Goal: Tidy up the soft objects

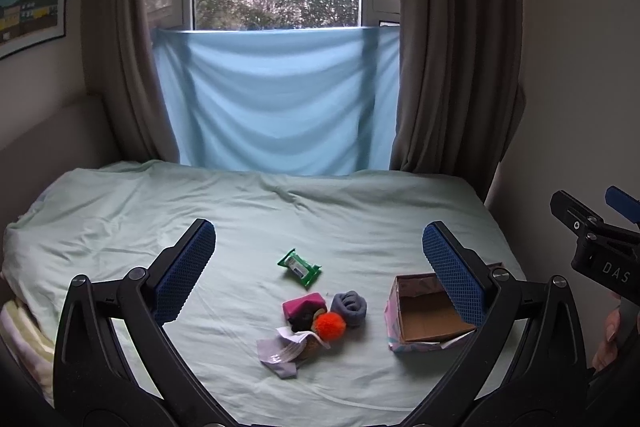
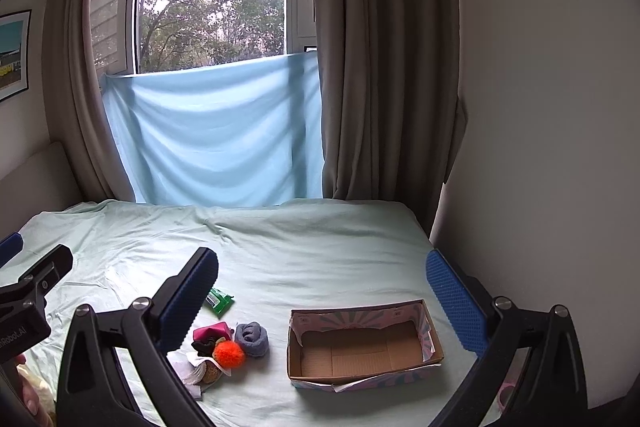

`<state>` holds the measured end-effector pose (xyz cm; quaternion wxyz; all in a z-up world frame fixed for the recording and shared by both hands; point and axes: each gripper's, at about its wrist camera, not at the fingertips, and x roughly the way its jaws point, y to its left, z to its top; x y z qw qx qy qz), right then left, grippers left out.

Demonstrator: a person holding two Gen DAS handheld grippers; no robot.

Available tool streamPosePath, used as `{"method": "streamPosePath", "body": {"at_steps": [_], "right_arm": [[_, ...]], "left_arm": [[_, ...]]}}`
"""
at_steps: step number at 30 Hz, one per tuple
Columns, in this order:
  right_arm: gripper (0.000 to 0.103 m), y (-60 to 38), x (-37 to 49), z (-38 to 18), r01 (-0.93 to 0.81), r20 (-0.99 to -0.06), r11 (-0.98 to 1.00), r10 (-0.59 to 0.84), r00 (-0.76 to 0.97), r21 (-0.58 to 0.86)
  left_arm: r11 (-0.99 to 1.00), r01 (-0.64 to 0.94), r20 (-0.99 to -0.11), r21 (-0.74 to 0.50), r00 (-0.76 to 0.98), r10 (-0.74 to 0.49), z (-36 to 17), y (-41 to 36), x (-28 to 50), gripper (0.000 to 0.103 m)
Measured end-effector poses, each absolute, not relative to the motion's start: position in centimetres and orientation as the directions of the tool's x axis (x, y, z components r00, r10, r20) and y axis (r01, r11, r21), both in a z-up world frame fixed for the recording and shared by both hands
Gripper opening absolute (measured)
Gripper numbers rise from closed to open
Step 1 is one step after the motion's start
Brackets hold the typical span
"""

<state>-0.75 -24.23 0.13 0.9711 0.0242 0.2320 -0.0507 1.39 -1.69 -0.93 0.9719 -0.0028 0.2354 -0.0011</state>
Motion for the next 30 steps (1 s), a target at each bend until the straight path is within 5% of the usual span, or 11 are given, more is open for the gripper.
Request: {"method": "streamPosePath", "body": {"at_steps": [30], "right_arm": [[0.103,-24.32,-0.20,-0.32,0.029,-0.455,0.999,-0.016,0.890,0.021]], "left_arm": [[0.999,-0.042,-0.463,0.008,0.885,0.041,-1.28,-1.16,0.65,0.103]]}}
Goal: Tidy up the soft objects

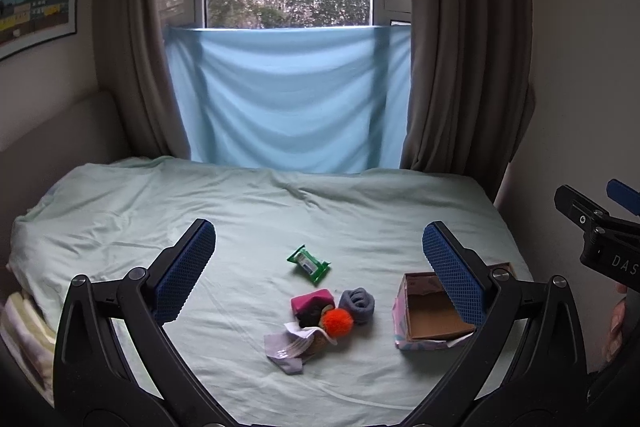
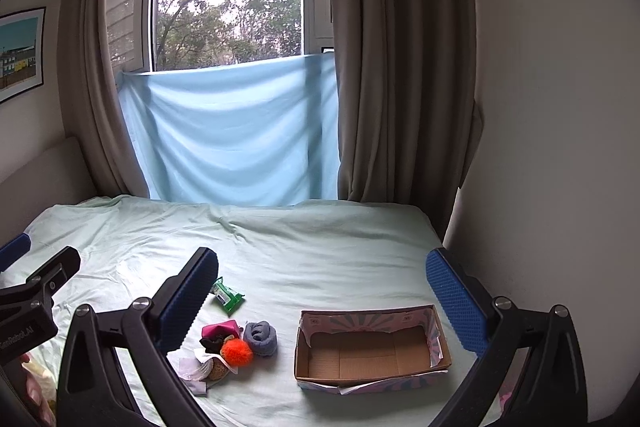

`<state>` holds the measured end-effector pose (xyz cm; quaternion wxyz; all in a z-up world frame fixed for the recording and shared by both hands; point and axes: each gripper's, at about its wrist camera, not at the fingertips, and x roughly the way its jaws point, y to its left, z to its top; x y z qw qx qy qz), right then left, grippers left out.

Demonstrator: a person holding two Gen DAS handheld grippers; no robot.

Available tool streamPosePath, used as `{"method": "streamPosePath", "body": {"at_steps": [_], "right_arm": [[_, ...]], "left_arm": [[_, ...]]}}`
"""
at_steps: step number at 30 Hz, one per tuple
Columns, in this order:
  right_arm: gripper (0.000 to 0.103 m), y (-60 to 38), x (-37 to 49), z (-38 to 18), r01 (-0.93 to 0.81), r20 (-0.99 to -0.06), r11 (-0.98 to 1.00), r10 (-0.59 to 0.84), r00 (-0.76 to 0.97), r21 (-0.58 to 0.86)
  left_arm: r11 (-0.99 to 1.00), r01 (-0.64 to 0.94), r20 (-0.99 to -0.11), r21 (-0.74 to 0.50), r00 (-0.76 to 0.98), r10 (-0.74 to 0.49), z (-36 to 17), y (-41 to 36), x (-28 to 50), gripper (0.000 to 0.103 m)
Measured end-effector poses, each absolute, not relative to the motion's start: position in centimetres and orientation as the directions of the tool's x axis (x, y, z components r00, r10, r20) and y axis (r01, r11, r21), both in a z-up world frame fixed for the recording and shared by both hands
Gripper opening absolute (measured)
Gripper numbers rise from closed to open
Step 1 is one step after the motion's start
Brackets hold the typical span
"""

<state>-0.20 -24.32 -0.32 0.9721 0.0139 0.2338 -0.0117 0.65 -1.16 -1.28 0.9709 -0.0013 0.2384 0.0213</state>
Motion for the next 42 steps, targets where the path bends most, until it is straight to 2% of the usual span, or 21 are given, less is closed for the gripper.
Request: {"method": "streamPosePath", "body": {"at_steps": [5,10,15,21,26,35,42], "right_arm": [[0.103,-23.9,0.6,-1.6,-0.033,-0.460,0.999,0.048,0.887,0.041],[0.103,-21.6,2.0,-4.6,-0.046,-0.524,0.996,0.077,0.848,0.071],[0.103,-18.5,3.5,-7.4,-0.012,-0.582,0.996,0.063,0.811,0.091],[0.103,-14.8,5.9,-11.8,0.095,-0.659,0.985,0.023,0.752,0.143],[0.103,-12.1,8.7,-17.4,0.179,-0.718,0.970,-0.004,0.696,0.167],[0.103,-9.4,12.4,-26.8,0.291,-0.768,0.927,-0.007,0.641,0.234],[0.103,-9.4,15.3,-34.8,0.354,-0.818,0.889,0.039,0.573,0.290]], "left_arm": [[0.995,-0.083,-0.499,0.048,0.861,0.095,-3.0,-0.1,0.9,0.103],[0.997,-0.066,-0.554,0.046,0.829,0.081,-5.7,2.6,2.4,0.103],[1.000,0.019,-0.609,0.007,0.793,-0.011,-8.6,6.3,5.9,0.103],[0.988,0.151,-0.665,0.020,0.740,-0.100,-12.6,9.9,11.9,0.103],[0.962,0.272,-0.728,-0.022,0.655,-0.202,-18.5,11.7,18.0,0.103],[0.867,0.485,-0.829,-0.111,0.436,-0.350,-31.1,10.6,27.8,0.102],[0.802,0.563,-0.881,-0.199,0.257,-0.399,-40.1,7.8,33.1,0.093]]}}
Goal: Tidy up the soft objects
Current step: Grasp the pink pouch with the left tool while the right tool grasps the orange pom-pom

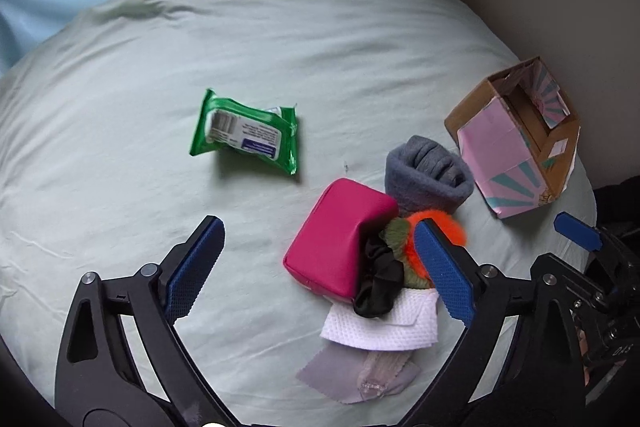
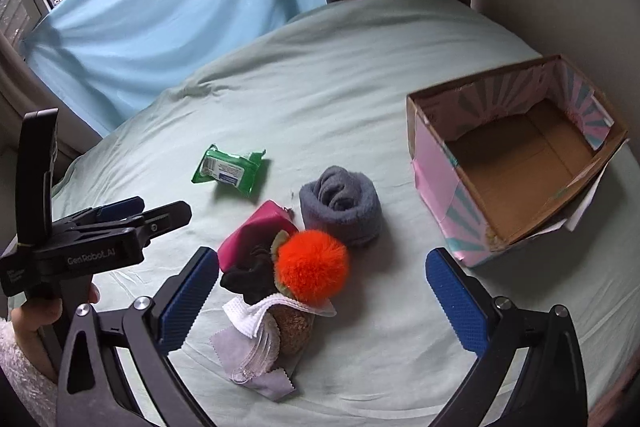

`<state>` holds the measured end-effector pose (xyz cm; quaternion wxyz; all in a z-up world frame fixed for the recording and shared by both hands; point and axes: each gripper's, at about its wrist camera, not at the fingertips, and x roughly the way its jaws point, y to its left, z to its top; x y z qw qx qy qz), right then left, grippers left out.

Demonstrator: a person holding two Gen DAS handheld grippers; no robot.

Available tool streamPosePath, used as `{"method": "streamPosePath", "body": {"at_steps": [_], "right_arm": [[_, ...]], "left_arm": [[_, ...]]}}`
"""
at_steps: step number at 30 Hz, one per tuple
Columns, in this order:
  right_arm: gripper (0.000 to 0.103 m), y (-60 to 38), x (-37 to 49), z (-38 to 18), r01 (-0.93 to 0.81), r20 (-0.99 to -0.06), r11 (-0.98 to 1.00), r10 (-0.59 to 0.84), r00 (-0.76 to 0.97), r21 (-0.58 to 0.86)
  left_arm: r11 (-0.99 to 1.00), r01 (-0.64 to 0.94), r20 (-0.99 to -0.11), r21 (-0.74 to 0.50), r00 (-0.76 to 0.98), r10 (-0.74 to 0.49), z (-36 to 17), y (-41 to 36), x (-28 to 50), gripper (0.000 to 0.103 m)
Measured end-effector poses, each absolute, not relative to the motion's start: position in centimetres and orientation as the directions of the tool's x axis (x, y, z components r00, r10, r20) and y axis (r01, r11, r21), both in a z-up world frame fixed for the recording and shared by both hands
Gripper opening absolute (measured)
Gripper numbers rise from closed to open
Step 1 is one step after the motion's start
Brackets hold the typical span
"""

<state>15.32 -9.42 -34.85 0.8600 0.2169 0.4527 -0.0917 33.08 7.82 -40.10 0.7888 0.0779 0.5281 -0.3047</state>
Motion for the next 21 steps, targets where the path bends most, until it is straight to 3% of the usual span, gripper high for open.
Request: {"method": "streamPosePath", "body": {"at_steps": [6,8,15,17,18,21], "right_arm": [[0.095,-9.5,17.4,-40.2,0.380,-0.839,0.857,0.103,0.534,0.347],[0.090,-9.6,18.1,-41.9,0.385,-0.841,0.842,0.139,0.522,0.378],[0.067,-9.8,19.1,-45.1,0.397,-0.822,0.784,0.238,0.518,0.477],[0.061,-9.9,19.3,-45.5,0.397,-0.814,0.770,0.261,0.519,0.499],[0.057,-9.9,19.3,-45.6,0.395,-0.810,0.766,0.269,0.521,0.508],[0.050,-9.7,19.5,-45.3,0.384,-0.806,0.769,0.272,0.527,0.511]], "left_arm": [[0.751,0.611,-0.900,-0.251,0.138,-0.413,-45.7,6.1,34.4,0.088],[0.745,0.614,-0.905,-0.261,0.112,-0.410,-47.3,5.8,34.8,0.082],[0.715,0.612,-0.892,-0.338,0.034,-0.451,-50.1,5.0,35.1,0.079],[0.708,0.607,-0.884,-0.362,0.017,-0.467,-50.4,4.9,35.1,0.071],[0.702,0.600,-0.876,-0.384,0.004,-0.482,-50.4,4.8,35.2,0.062],[0.709,0.587,-0.877,-0.390,-0.001,-0.481,-50.4,4.8,35.3,0.059]]}}
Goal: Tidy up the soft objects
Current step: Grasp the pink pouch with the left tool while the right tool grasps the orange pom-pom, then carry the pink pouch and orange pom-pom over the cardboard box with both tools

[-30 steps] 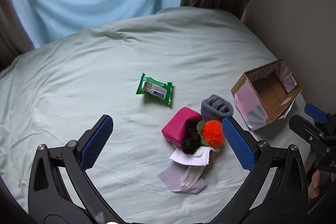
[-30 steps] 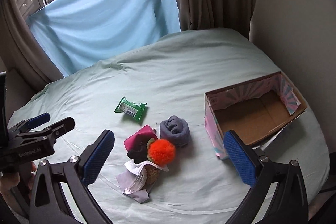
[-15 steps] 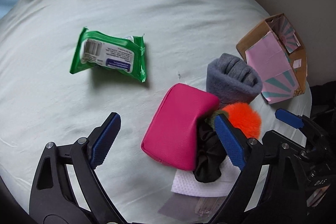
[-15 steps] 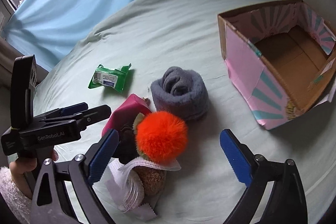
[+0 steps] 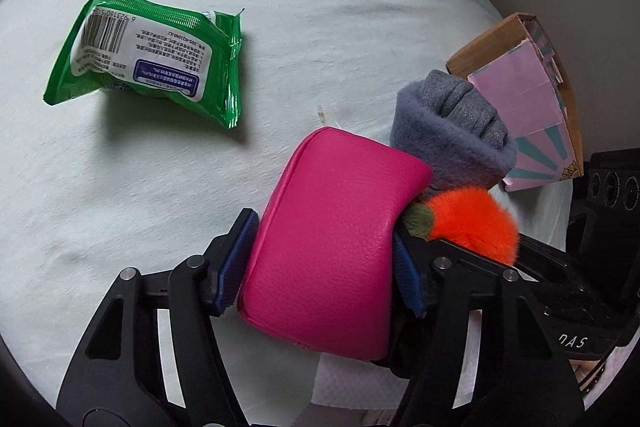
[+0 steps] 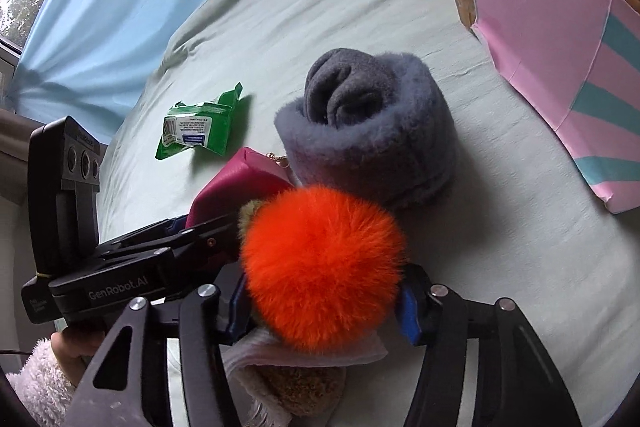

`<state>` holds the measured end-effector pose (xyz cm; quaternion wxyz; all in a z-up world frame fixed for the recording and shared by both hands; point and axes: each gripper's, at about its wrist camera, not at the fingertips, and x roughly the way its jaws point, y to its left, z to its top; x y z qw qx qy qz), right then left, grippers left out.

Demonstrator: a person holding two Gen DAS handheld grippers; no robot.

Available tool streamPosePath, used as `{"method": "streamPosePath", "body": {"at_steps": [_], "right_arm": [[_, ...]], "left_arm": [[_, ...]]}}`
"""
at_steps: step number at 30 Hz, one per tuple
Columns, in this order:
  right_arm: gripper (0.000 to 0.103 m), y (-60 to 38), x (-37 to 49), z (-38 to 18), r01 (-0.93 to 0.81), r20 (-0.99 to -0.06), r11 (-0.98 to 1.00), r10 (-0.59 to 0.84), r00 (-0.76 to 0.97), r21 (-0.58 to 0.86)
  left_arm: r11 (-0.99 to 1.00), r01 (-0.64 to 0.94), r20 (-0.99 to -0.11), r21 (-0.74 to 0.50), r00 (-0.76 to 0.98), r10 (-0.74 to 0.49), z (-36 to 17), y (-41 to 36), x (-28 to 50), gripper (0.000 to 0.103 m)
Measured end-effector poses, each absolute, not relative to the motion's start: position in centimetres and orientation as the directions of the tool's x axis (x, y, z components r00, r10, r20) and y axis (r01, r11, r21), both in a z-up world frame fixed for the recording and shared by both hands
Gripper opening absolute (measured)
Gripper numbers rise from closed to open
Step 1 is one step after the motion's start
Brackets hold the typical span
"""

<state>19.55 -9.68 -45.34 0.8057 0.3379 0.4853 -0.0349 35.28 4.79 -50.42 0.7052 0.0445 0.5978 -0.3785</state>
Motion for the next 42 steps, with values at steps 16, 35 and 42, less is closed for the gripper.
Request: {"method": "streamPosePath", "body": {"at_steps": [16,35,42], "right_arm": [[0.035,-8.8,20.2,-42.9,0.362,-0.815,0.805,0.237,0.529,0.469],[0.035,-9.6,16.7,-26.0,0.273,-0.762,0.873,0.155,0.628,0.403],[0.035,-12.9,14.4,-19.9,0.235,-0.762,0.912,0.115,0.638,0.335]], "left_arm": [[0.764,0.538,-0.881,-0.356,0.078,-0.466,-47.3,6.6,34.9,0.044],[0.837,0.483,-0.852,-0.258,0.296,-0.433,-30.0,9.5,29.4,0.044],[0.852,0.457,-0.826,-0.254,0.356,-0.437,-24.0,6.5,26.1,0.044]]}}
